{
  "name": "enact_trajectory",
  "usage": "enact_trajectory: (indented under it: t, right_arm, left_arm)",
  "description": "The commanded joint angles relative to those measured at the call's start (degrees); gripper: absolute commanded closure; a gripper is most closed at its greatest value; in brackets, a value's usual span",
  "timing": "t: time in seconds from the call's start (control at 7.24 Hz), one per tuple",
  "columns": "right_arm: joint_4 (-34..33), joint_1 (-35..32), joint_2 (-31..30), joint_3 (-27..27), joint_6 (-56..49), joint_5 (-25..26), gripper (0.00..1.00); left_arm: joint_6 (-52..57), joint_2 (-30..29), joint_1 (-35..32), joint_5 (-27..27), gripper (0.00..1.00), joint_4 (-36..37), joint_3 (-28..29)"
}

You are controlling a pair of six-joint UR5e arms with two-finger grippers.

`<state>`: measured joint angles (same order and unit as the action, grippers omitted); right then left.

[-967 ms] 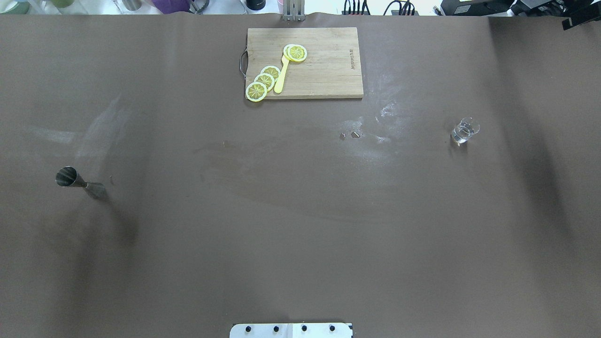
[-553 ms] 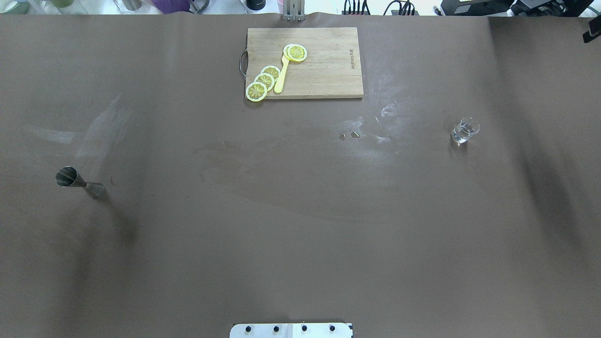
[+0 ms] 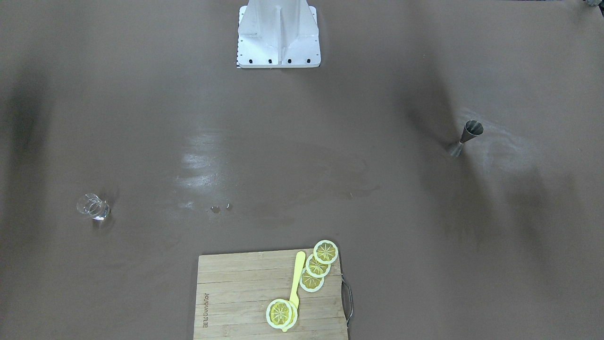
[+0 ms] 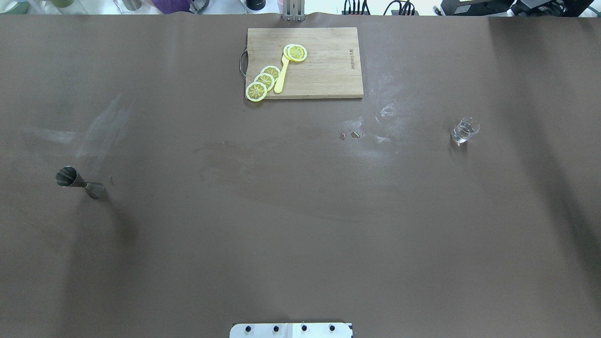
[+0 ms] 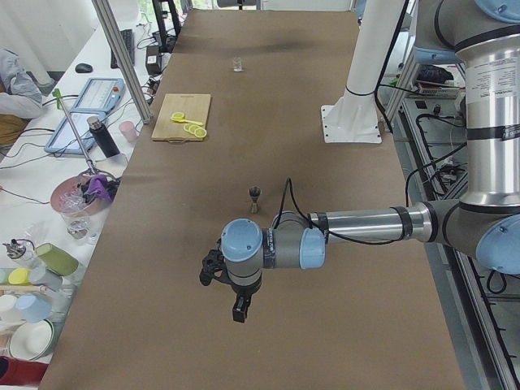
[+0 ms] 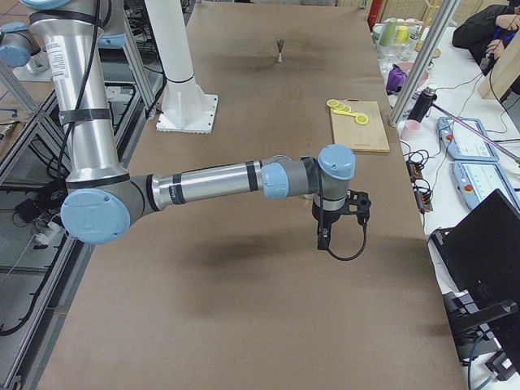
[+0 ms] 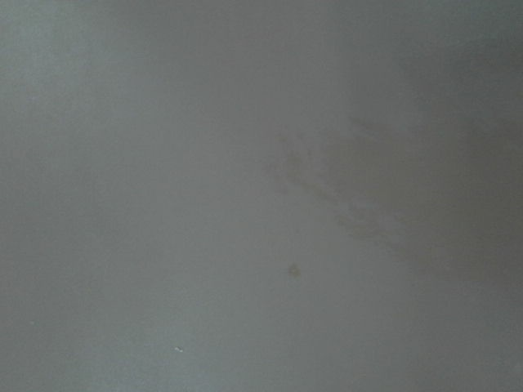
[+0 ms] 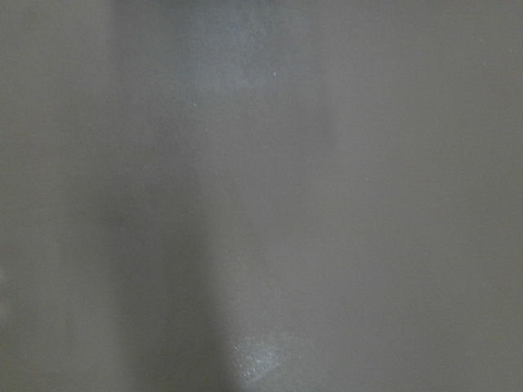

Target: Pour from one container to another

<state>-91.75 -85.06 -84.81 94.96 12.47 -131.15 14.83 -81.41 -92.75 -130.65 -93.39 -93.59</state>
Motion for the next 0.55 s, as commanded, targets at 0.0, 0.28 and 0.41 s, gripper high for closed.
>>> enact_trajectory:
  t: [0.0,0.28,0.41]
  right_arm:
    - [0.42,-0.81,-3.86,0.92,-6.84,0.37,0.00]
    - [0.52,-0.81,-3.79,0.58,-6.84,0.11,0.00]
    - [0.34,-0.81,-3.52,0.49,-6.84,0.02,0.00]
  left_arm:
    - [0.03,0.29,-0.24,-0.91,0.01,1.27,0.08]
    - [0.38,0.20,-0.15,-1.63,0.01,5.57,-0.54]
    - [0.38,0.29,-0.24,-3.72,0.01,5.67,-0.28]
